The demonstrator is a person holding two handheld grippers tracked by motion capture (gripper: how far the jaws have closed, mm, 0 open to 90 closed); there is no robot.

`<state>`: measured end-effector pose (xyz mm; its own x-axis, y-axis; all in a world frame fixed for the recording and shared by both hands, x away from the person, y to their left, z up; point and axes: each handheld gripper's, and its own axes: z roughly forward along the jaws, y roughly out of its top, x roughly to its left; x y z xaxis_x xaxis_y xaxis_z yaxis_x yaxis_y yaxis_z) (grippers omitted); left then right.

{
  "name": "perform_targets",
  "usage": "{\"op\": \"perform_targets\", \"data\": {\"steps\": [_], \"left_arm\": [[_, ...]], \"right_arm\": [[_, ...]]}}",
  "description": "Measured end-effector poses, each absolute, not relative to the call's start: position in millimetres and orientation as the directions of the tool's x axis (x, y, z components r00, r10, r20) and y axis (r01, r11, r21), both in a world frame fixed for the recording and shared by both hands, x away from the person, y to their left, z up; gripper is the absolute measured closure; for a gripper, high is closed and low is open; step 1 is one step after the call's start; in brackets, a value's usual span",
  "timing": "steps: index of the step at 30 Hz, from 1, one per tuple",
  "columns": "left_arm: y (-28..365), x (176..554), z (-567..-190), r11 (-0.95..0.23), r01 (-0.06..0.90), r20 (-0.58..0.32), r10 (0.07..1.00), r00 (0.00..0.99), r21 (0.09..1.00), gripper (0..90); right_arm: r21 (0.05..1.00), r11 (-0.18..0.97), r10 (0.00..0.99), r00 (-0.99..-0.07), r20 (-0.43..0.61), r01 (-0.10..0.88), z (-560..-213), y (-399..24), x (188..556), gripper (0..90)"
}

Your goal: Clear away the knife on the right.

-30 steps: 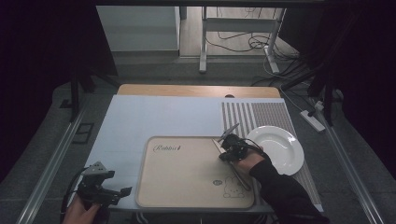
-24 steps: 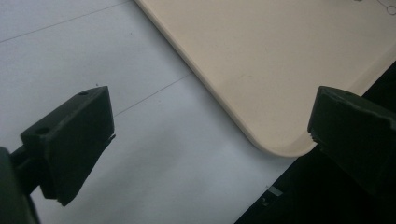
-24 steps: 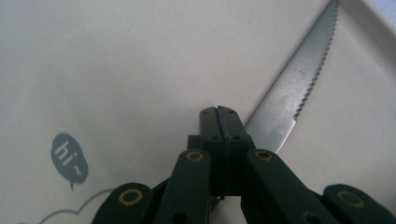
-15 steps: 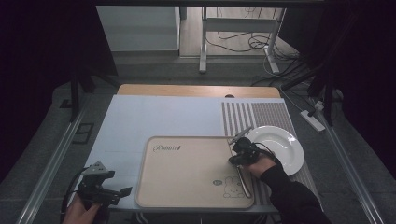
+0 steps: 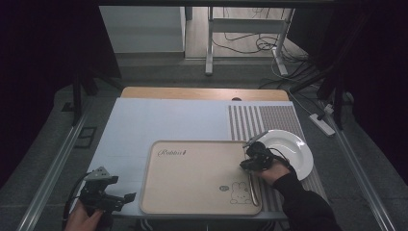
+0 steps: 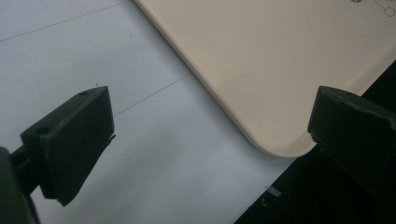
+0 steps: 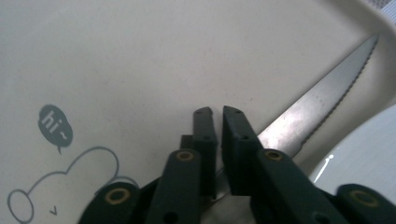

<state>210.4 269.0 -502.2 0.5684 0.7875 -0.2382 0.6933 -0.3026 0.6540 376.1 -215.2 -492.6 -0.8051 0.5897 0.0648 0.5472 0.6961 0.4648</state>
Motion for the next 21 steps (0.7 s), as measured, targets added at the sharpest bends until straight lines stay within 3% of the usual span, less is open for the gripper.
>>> {"op": "perform_targets", "data": {"steps": [14,21], "left_arm": [[269,210,-502,-0.3,0.693,-0.24,0.787,0.568,0.656,1.5],[269,210,-502,-0.3,0.693,-0.24,0.787,0.568,0.655,1.5]], "right_arm": [[0.53,0.657,0.591,-0.803,0.078,0.535,-484,-211,366,46.0],[0.538,0.641,0.608,-0.79,0.08,0.547,-479,-217,360,36.7]]}}
